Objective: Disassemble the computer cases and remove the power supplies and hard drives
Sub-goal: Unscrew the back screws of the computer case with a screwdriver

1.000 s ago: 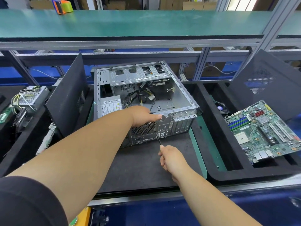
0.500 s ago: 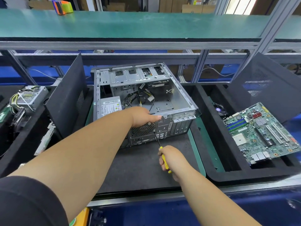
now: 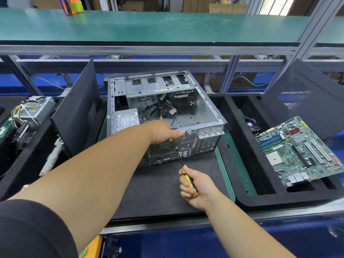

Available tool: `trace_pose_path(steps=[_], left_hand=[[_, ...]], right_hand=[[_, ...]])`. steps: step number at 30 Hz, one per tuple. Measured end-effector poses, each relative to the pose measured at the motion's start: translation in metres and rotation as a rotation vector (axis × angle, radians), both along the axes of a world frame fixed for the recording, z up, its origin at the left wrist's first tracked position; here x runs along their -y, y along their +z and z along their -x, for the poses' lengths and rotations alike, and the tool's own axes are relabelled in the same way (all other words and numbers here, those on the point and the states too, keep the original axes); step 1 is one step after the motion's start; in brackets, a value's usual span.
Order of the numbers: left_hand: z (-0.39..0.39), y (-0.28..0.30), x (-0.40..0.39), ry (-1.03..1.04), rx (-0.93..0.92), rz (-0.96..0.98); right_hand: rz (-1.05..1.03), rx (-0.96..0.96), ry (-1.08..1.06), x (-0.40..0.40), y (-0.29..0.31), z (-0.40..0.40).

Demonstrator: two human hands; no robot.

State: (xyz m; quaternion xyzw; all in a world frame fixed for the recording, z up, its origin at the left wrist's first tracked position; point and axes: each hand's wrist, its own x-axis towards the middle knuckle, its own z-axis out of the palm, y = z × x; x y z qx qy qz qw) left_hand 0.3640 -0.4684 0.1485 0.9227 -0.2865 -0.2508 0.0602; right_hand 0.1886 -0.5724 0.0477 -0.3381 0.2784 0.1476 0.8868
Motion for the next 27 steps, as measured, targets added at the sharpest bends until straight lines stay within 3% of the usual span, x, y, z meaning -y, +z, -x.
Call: trace_pose_path(steps=[6,14,17,19,20,27], left_hand=[[-0.001,-0.001,0.0,-0.009,0.007,-0.01],[-0.004,-0.004,0.0,-0.009,0.007,-0.008],[-0.004,-0.004,-0.001,-0.007,0.009,-0.004],[-0.004,-0.004,-0.001,-0.005,0.01,-0.004],[-0.004,-0.004,0.0,-0.004,0.01,-0.004],[-0.003,-0.004,-0.001,-0.009,0.016,-0.002]], right_hand=[[0.596,-0.038,0.088,-0.007,0.008,-0.004],[1.888,-0.099,0.474,-0.012,0.008,-0.002],[2.043,-0.107,0.516,-0.016,0.005,-0.003],[1.935,-0.079,0.48,-0.012,0.004,-0.003],[1.784,-0.057,0.435,-0.009,0.003,-0.003],[0.163,-0.006,0.002,0.006,0.004,0.005]])
